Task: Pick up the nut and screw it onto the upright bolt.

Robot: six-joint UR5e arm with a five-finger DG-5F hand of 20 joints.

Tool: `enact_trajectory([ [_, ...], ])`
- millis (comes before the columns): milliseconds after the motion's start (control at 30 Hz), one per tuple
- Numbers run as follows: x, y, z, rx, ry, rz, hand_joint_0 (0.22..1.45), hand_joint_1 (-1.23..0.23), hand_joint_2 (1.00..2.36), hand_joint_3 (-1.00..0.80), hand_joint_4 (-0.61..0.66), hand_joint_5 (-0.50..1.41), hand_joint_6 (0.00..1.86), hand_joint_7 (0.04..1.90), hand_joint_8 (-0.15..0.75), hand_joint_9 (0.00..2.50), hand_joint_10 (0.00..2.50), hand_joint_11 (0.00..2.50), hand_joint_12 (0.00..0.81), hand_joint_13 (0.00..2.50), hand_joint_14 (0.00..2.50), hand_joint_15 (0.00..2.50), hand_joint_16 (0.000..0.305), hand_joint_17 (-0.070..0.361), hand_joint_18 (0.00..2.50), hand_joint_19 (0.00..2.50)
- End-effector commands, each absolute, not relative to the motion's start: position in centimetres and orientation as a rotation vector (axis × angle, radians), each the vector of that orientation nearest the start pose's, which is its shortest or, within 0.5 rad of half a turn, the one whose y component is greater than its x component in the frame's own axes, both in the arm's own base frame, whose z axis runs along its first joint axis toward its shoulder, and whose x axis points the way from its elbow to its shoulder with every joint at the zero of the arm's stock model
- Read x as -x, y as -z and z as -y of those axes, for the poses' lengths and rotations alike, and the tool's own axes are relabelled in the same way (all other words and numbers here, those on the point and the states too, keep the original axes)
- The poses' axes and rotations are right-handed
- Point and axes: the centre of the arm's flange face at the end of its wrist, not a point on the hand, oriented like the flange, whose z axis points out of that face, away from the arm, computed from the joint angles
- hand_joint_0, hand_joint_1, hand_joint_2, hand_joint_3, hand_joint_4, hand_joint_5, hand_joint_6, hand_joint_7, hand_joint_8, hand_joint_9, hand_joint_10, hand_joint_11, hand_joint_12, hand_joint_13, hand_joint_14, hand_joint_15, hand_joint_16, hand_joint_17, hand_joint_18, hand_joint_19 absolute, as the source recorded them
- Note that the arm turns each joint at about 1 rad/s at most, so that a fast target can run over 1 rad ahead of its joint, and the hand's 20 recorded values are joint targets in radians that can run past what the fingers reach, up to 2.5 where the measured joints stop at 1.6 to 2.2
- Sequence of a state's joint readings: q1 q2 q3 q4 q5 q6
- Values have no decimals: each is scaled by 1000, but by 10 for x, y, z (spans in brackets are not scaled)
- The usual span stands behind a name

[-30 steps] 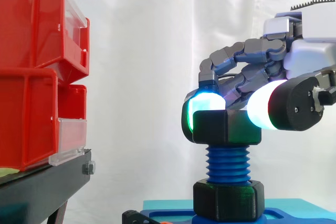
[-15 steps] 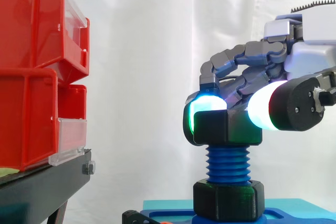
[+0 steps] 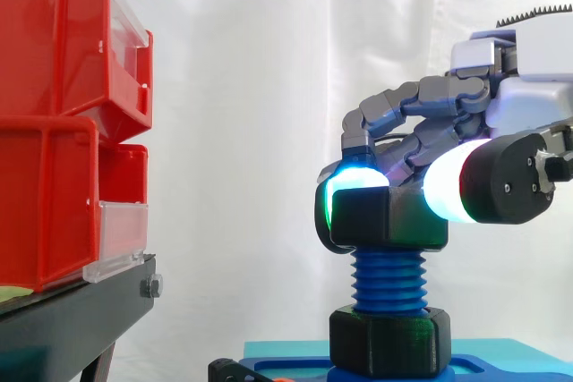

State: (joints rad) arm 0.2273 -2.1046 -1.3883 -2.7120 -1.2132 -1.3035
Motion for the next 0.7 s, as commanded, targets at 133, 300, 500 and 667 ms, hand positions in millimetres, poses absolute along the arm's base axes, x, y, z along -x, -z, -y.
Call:
enact_trajectory([
  [133,-706,-301,10,-317,-131,-1465,532,-657,1000,-500,304,-154,532,1303,314,471,0,0,352,397,0,0,47,105,359,9],
  [300,-706,-301,10,-312,-126,-1466,530,-656,1000,-500,303,-153,529,1305,315,472,0,0,354,397,0,0,47,105,356,16],
  [500,-705,-301,10,-308,-124,-1468,530,-655,1000,-500,311,-152,524,1313,315,471,0,0,353,392,0,0,47,105,355,16],
  [667,-705,-301,6,-300,-125,-1468,528,-654,1000,-500,309,-152,521,1315,315,470,0,0,353,390,0,0,47,105,354,14],
])
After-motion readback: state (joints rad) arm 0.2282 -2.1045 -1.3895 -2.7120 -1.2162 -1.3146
